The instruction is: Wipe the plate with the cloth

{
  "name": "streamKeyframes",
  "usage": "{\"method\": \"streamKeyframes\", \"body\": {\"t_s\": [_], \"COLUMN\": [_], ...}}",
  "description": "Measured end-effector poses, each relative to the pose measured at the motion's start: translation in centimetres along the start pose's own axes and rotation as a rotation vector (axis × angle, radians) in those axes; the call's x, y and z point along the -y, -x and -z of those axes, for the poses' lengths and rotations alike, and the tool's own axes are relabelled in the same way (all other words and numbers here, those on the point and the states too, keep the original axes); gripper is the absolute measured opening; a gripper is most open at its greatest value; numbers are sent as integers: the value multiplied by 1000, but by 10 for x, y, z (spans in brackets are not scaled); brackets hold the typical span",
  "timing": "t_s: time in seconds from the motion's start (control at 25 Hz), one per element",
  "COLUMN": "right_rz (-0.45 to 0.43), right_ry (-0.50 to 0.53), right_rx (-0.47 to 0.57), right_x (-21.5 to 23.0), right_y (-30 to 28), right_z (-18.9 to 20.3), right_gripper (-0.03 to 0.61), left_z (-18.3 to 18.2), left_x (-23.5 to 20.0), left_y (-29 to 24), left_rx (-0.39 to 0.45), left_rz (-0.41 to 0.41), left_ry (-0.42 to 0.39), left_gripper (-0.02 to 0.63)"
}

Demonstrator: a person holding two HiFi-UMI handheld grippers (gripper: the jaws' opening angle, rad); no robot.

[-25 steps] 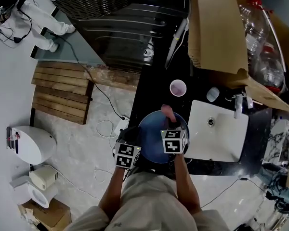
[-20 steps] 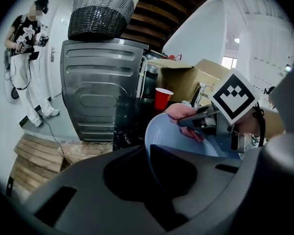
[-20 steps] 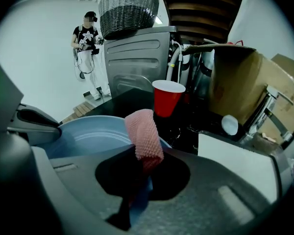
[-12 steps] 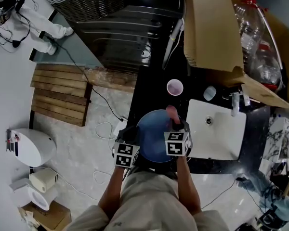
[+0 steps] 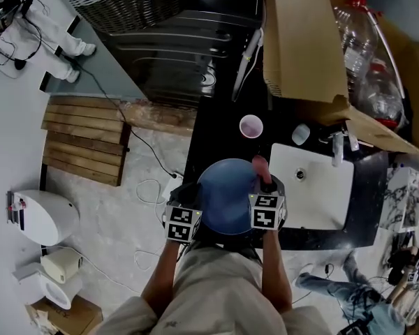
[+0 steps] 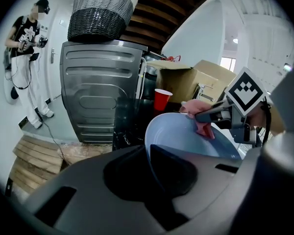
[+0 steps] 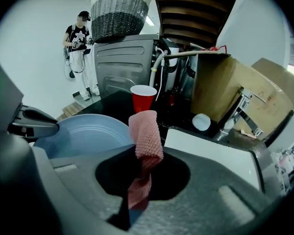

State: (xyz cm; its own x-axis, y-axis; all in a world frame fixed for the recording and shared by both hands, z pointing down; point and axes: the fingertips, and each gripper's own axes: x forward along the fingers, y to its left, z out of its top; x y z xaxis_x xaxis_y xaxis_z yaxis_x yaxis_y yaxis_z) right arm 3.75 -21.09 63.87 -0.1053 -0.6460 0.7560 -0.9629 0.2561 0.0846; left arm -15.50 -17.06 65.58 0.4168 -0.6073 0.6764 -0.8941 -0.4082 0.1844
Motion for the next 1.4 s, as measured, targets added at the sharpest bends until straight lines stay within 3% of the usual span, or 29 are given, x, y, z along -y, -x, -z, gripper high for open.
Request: {"method": "streamKeyframes", "body": {"t_s": [0.2,0.36,0.84,1.4], "right_rz": [28,-2,-175,-344], "right_ry": [-10,-11,8,491], "right_rx": [24,83,191,165], "right_x": [13,6,-75,-163], "right_y": [15,31,48,16], "right_z": [-2,-10,-22,-12], "right_gripper": [32,32,35,35], "left_z": [0,-2,-12,-3], "left_x": [0,-2,15,9], "left_y": [-1,2,20,25], "left_rx": [2,15,45,32], "left_rz": [11,11,78,23], "left_ry": [-16,-44,-120,-113], "left_gripper": [36,43,77,57]}}
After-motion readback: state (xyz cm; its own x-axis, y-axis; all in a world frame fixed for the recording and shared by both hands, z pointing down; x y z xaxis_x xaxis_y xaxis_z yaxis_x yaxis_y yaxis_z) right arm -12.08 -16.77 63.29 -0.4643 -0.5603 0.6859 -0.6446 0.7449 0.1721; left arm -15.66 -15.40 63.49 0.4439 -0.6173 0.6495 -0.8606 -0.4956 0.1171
